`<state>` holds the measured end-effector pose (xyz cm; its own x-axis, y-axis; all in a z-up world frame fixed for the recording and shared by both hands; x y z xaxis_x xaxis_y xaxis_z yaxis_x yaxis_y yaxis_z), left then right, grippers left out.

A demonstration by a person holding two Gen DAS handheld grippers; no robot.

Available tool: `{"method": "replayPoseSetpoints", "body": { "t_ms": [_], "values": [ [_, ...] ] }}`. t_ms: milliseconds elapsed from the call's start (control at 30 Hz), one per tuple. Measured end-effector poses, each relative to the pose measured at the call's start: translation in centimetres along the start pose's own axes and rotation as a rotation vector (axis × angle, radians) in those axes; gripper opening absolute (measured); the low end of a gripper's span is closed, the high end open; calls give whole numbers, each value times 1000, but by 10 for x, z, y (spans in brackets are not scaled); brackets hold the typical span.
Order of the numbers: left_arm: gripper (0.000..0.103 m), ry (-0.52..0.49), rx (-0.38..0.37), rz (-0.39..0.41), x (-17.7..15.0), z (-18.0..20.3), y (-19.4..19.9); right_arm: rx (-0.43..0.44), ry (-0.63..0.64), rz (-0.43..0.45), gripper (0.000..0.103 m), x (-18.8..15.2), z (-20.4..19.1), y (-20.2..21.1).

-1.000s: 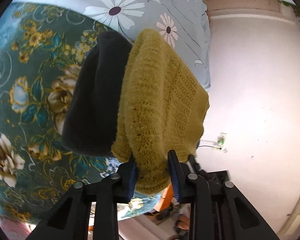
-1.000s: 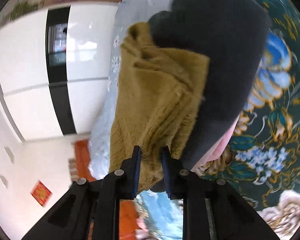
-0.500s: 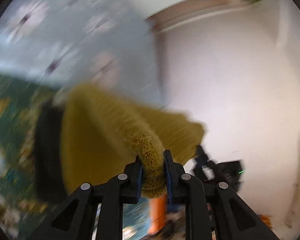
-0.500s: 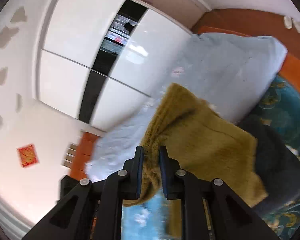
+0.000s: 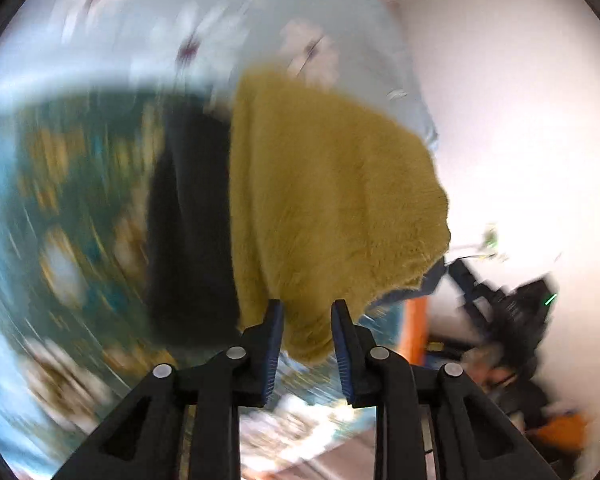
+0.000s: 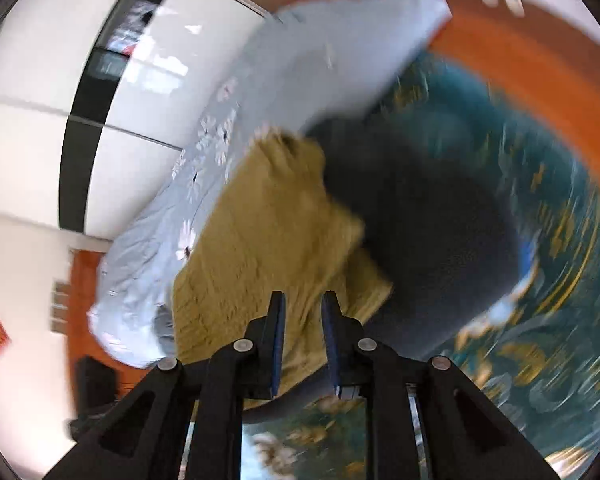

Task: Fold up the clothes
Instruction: 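Lower the sweater onto the black clothes stack and open both tools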

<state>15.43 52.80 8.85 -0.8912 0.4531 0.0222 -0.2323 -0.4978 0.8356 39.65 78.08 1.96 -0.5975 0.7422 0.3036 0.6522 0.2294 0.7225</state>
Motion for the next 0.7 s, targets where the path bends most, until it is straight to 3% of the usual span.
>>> {"method": "replayPoseSetpoints", "body": {
  "t_ms": [67,133,267,433,567,700],
  "values": [
    [31,-104,59,89,14,24,9,-47,125,-4,22,17,-22,-2],
    [32,-131,50,135,25,40,7,-68,233,-16,23,29,-44,-10],
    [33,-124,42,115,16,47,-19,-25,367,-28,37,30,-76,-33],
    [33,-84,86,44,-9,15,-63,-144,357,-36,39,6,-54,-50],
    [33,-22,81,20,-9,6,-79,-127,264,-79,39,2,-29,-65],
    [33,-94,133,47,-9,18,-80,-141,294,-77,40,8,-32,-73]
  ]
}}
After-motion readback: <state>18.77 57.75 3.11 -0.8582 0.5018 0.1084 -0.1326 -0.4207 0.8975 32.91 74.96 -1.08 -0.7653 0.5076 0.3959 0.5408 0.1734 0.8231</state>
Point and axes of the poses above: each gripper's, at about its wrist camera, not at the fingertips, and y roughly against the way its jaws point, z to its right, x to its top, the point moved 1 cm from there along -y, roughly the way its jaws point, and after that the axes turned 6 degrees about y, right-handed, at the moved point
